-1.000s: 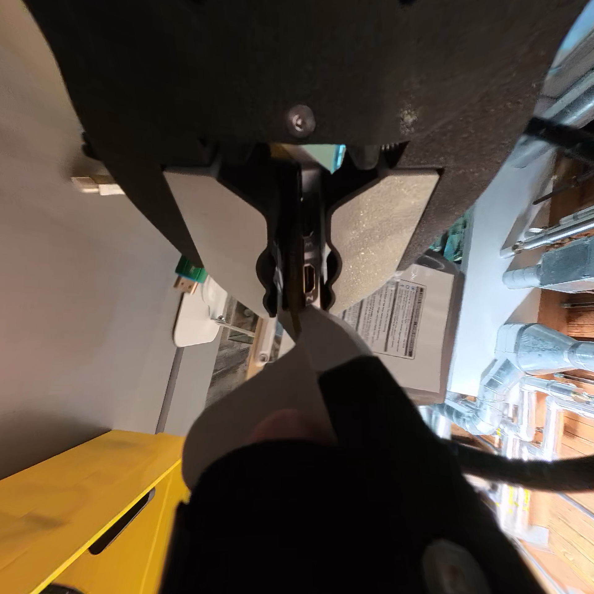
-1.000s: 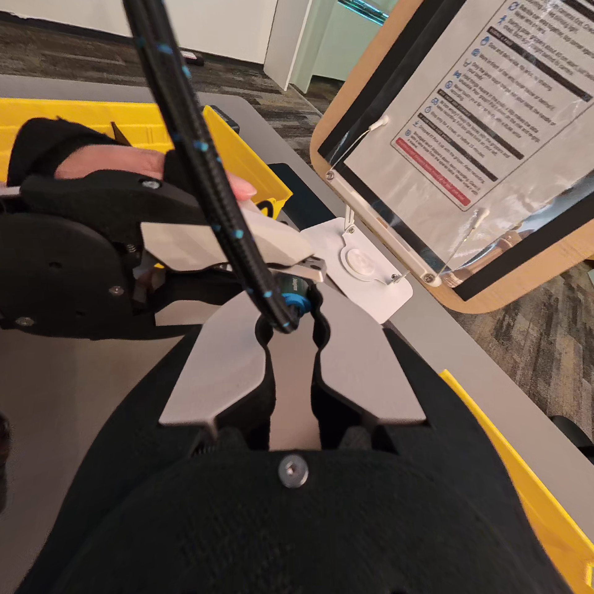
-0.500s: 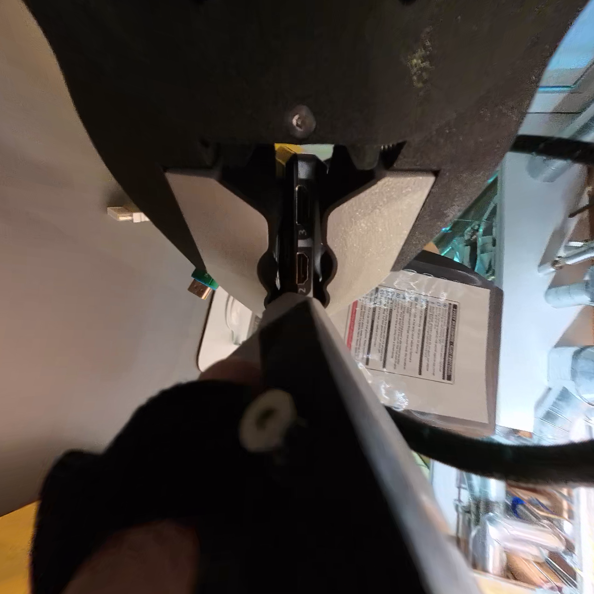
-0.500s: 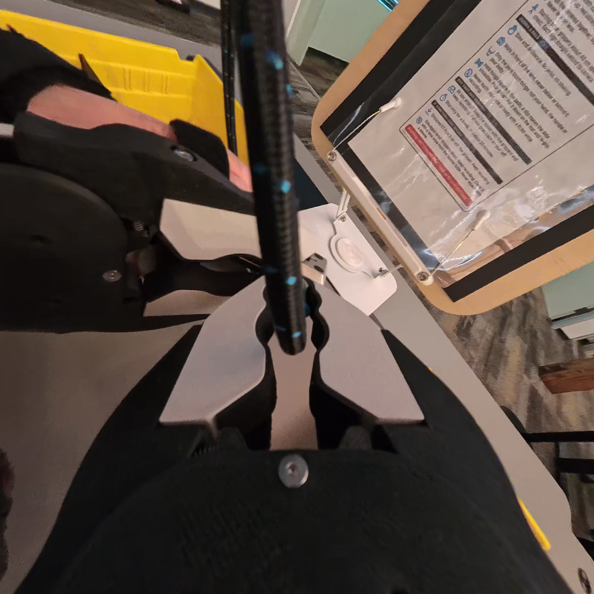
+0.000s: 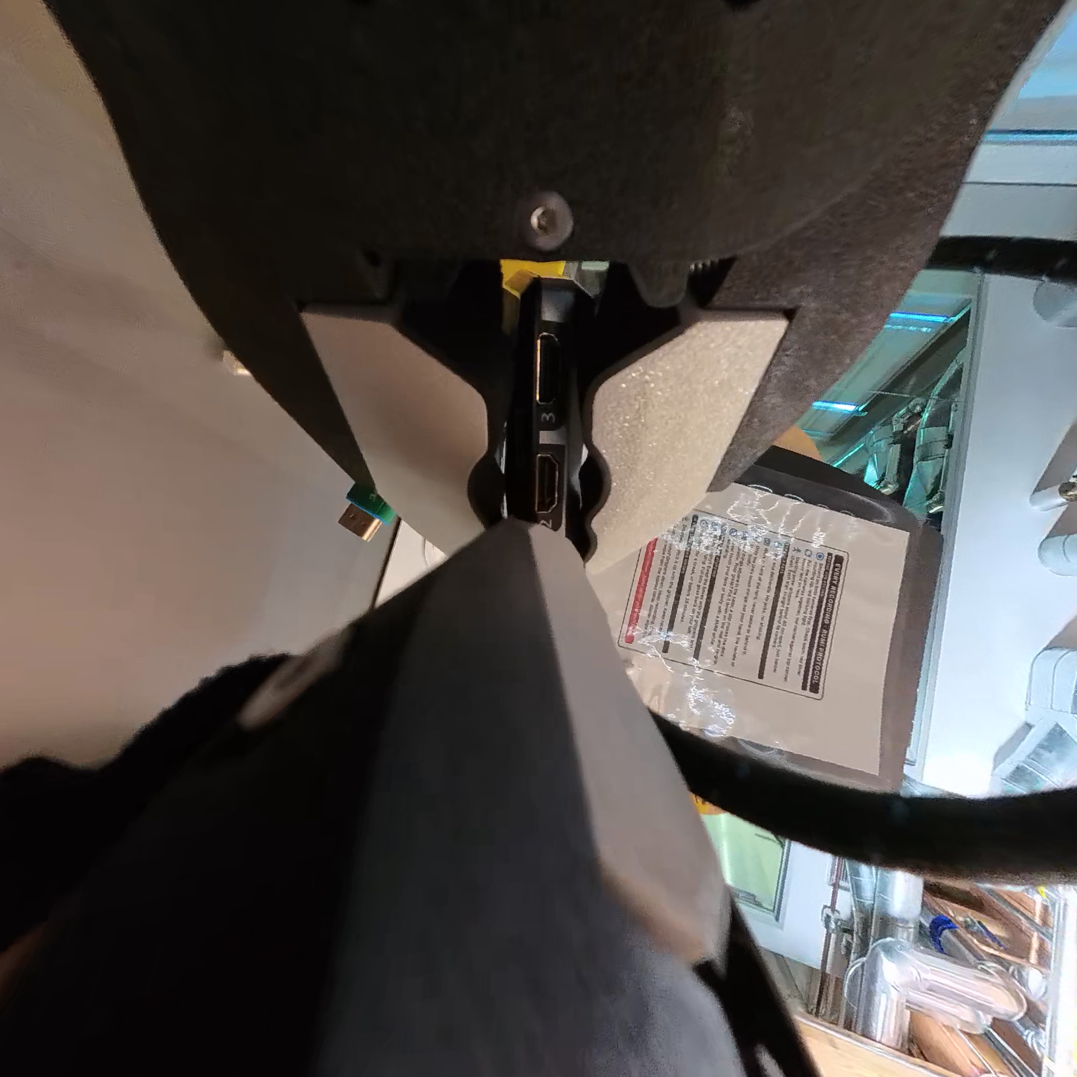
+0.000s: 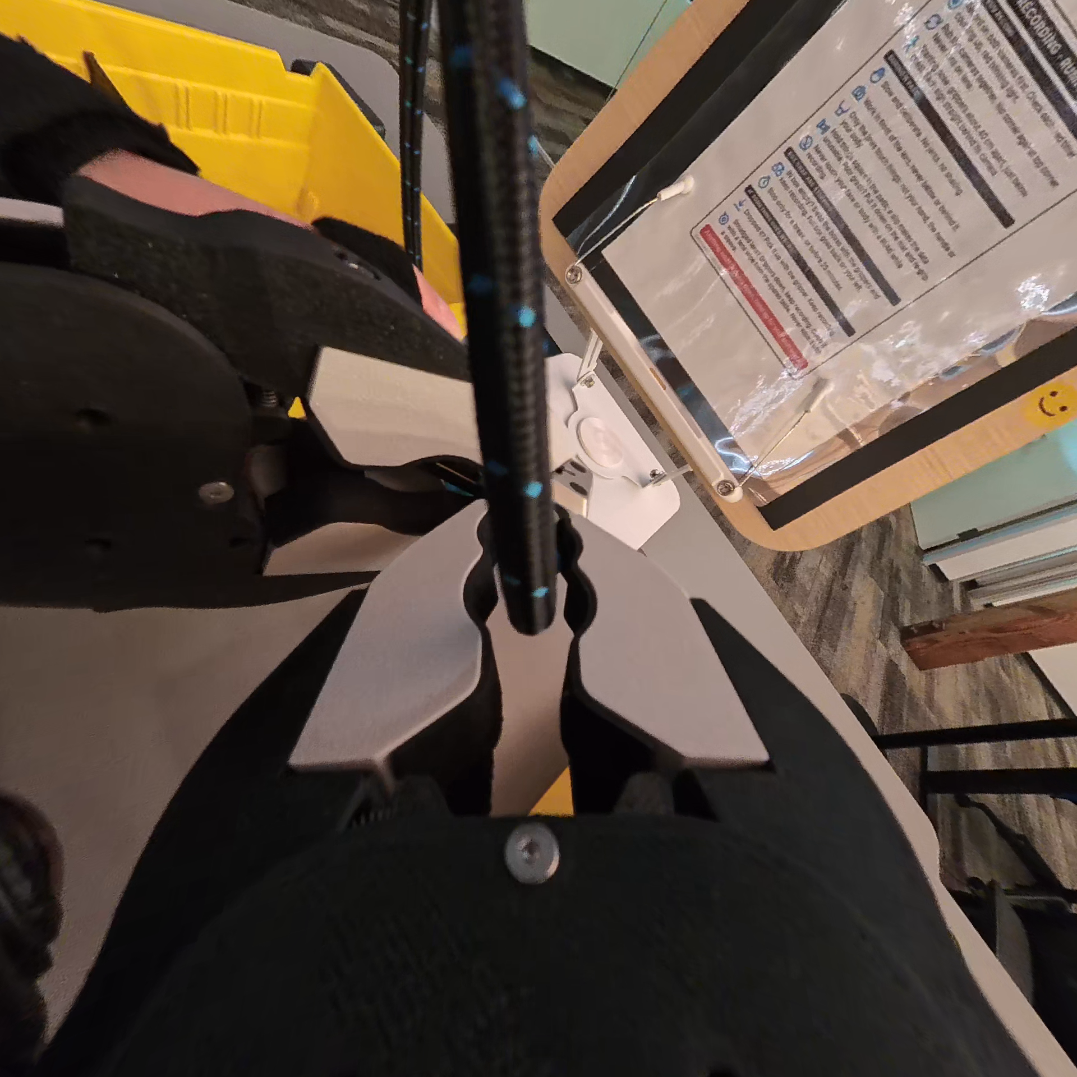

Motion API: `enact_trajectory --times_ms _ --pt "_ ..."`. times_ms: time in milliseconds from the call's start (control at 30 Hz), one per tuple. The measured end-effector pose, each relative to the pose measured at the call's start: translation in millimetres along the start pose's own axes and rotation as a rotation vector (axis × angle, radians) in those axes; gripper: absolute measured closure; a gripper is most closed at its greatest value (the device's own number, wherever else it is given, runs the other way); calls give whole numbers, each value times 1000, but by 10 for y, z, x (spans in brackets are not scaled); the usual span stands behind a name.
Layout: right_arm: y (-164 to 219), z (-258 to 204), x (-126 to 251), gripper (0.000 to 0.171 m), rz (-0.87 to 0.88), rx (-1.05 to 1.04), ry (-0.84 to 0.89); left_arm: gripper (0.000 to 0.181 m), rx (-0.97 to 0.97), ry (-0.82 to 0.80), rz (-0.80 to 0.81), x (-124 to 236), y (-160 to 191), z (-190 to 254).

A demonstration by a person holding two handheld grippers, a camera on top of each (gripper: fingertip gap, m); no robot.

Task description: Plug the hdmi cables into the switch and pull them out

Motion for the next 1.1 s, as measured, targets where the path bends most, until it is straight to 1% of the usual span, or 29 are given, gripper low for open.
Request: enact_trajectory --times_ms 100,133,233,333,367,400,533,633,767,867,967,1100 --pt "-14 -2 12 152 0 -3 0 159 4 2 9 9 -10 -9" --pt "-19 6 17 152 12 -23 -18 159 10 1 7 11 -13 -14" --pt "-69 50 66 151 87 -104 -96 158 17 -6 69 29 -75 -47" --pt "-113 99 113 151 132 -101 -105 156 89 0 112 58 -122 -84" --pt "-105 143 121 151 133 -97 -86 155 117 23 98 59 -100 -79" --pt "-95 191 127 151 137 -97 -72 150 146 46 83 56 -70 -76" --pt "24 352 106 152 129 -124 -49 130 298 163 134 69 -61 -18" --pt "92 436 97 152 131 -158 -56 127 453 253 171 74 -54 55" --pt "131 504 102 153 133 -163 -49 116 742 392 221 80 -92 117" --pt "128 493 84 154 143 -136 -42 126 893 399 217 107 -41 13" --pt "140 456 48 157 147 -109 -51 128 1013 431 201 147 32 -30" --pt "186 391 -6 159 129 -62 -79 126 1195 520 205 128 96 50"
Point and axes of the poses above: each gripper's, where its closed fingertips meet, x back along the fingers, y out of its underside, z = x × y across the jaws, the point moved 1 cm from there along x, back along the fingers, and after that the axes turned 8 degrees about z, right-handed, at the moved point
